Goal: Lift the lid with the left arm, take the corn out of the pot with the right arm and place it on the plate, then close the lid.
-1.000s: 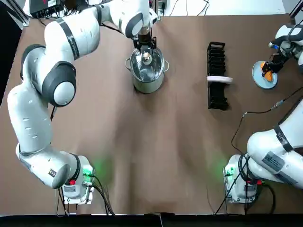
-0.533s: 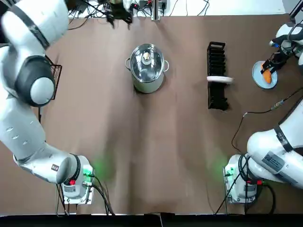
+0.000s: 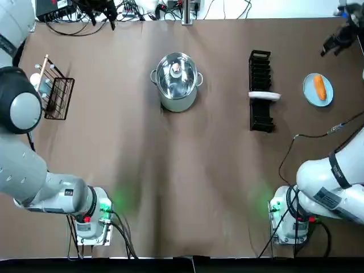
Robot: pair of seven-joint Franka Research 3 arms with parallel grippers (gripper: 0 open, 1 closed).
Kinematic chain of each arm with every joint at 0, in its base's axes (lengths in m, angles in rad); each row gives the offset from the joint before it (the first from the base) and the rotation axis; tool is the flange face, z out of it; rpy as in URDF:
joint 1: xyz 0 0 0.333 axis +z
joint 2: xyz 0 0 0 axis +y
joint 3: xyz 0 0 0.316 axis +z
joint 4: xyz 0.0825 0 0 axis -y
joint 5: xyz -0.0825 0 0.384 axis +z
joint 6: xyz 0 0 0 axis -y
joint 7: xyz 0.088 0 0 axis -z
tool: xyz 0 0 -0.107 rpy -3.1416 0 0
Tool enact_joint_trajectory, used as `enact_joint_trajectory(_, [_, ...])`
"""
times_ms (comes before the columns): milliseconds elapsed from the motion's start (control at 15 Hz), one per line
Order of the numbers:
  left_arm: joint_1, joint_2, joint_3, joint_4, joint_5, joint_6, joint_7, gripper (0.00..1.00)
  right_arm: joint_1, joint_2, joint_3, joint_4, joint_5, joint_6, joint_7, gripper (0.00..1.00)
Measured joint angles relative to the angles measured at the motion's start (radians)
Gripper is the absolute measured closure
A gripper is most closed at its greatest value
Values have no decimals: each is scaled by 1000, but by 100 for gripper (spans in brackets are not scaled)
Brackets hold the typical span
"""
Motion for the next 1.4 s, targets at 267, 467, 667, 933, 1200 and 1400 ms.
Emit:
enact_joint_trajectory(267, [39,-41,-1,-2,0,-81,25,0,210,-103,9,7,0,-63,346,0])
enact_joint_trajectory(467, [44,-41,3,-4,0,-130,20,0,299,-158,10,59,28,-202,498,0])
enact_joint_trajectory(667, [35,-44,34,-4,-1,-138,4,0,329,-203,9,171,55,-385,526,0])
enact_joint_trajectory(933, [-45,-89,191,-6,-51,-139,22,0,387,-308,7,225,55,-465,535,0])
enact_joint_trajectory(1200, [-52,-119,197,-11,-51,-137,24,0,424,-444,7,135,52,-483,569,0])
enact_joint_trajectory(1400, [-55,-118,197,-15,-51,-134,24,0,457,-490,7,62,4,-472,598,0])
